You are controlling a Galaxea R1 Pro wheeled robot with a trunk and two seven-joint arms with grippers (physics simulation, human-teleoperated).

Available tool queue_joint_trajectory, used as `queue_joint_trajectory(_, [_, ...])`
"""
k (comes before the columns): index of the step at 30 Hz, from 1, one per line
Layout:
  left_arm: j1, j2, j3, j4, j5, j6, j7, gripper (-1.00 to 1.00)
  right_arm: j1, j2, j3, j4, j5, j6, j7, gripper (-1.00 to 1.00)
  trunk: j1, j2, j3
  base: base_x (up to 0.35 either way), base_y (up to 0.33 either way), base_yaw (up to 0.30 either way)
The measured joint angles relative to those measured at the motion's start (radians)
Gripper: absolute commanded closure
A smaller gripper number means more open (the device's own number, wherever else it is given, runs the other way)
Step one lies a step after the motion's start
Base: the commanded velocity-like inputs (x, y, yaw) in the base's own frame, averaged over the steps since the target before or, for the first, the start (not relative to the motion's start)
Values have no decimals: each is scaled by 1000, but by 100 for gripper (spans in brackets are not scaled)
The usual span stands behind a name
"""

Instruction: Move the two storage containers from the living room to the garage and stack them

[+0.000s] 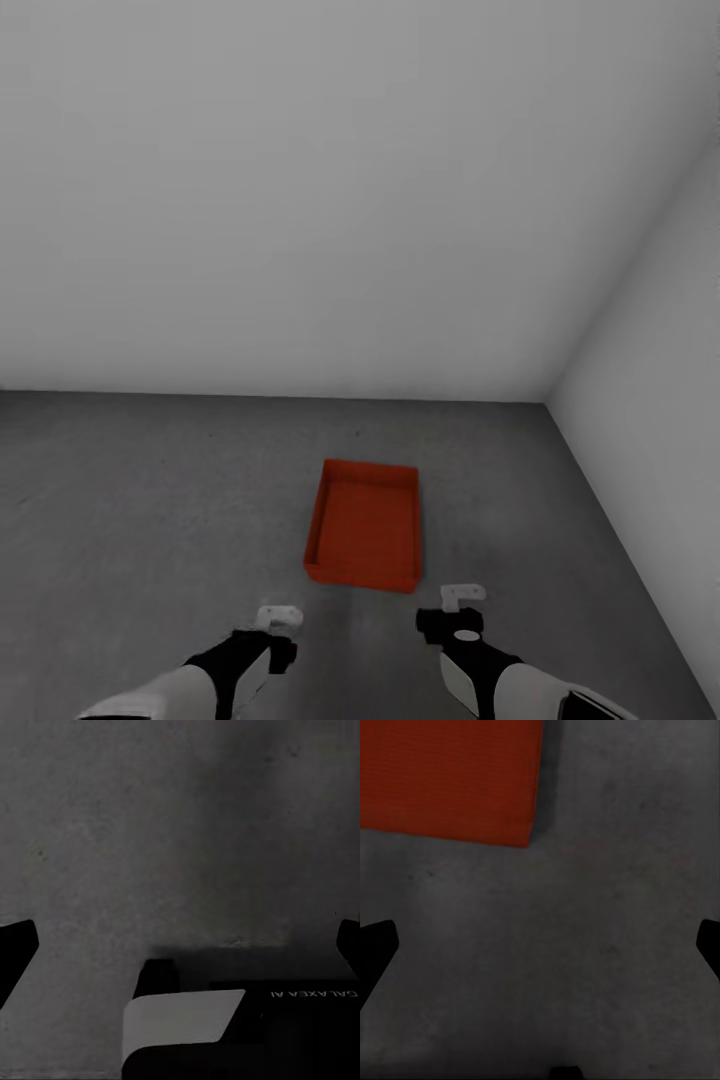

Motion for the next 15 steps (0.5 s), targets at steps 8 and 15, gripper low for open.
queue_joint_trajectory(8, [12,5,1,40,46,-1,-1,-100,5,-1,-1,2,0,3,1,-100,0,0,0,-344,0,0])
queue_joint_trajectory(15, [14,4,1,42,49,0,-1,-100,5,-2,-1,3,0,4,0,-100,0,0,0,-344,0,0])
